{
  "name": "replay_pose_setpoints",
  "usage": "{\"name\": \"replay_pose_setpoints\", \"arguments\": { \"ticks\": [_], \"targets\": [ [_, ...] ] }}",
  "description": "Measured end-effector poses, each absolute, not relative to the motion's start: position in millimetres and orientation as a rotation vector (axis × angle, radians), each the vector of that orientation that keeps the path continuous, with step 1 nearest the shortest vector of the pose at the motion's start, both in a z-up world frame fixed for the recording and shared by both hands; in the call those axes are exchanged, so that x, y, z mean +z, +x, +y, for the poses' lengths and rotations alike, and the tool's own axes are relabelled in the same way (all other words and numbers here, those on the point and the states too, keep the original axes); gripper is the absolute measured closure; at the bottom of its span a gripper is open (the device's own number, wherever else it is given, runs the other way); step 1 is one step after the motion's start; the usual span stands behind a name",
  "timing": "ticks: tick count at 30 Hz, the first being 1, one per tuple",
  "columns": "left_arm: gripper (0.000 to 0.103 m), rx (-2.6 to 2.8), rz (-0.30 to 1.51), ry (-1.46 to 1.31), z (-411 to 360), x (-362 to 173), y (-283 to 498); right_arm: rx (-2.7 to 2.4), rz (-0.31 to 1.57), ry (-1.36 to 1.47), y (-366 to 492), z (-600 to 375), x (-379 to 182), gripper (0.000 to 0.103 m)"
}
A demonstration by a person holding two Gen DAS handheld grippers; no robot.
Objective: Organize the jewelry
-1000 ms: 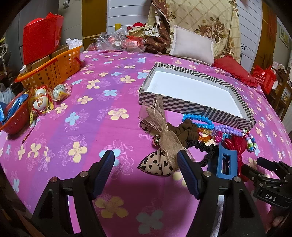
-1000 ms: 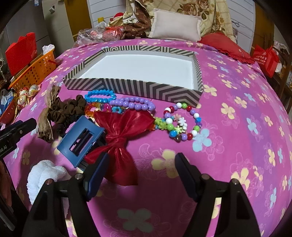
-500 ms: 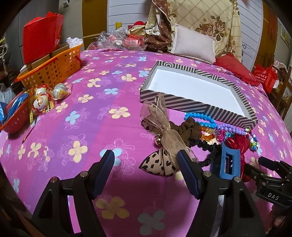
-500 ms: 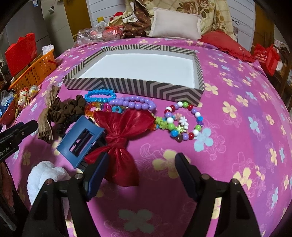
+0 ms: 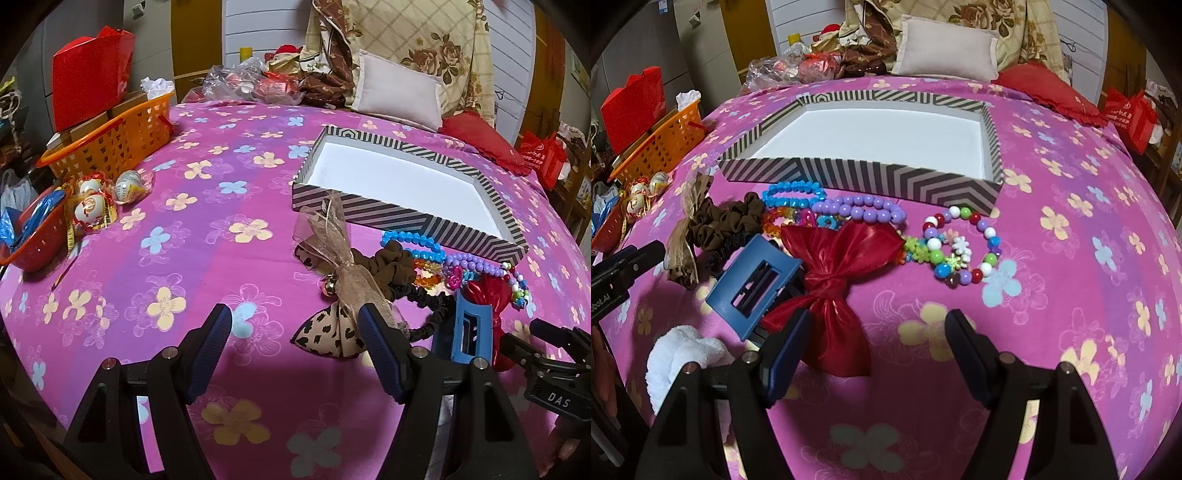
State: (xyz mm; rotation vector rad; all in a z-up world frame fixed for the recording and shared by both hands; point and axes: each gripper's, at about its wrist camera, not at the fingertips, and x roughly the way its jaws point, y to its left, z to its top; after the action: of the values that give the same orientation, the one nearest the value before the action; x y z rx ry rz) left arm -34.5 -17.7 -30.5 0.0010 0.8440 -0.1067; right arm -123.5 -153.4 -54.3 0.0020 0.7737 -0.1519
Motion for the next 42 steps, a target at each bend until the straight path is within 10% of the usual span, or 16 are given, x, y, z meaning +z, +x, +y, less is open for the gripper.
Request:
{"name": "replay_pose_setpoints", "arguments": {
  "ticks": [42],
  "targets": [
    [0.048,-0.219,0.947,-0.021,-26,-45,-5,-0.122,0.813,-0.055,-99,-150,-45,0.026]
  ]
}}
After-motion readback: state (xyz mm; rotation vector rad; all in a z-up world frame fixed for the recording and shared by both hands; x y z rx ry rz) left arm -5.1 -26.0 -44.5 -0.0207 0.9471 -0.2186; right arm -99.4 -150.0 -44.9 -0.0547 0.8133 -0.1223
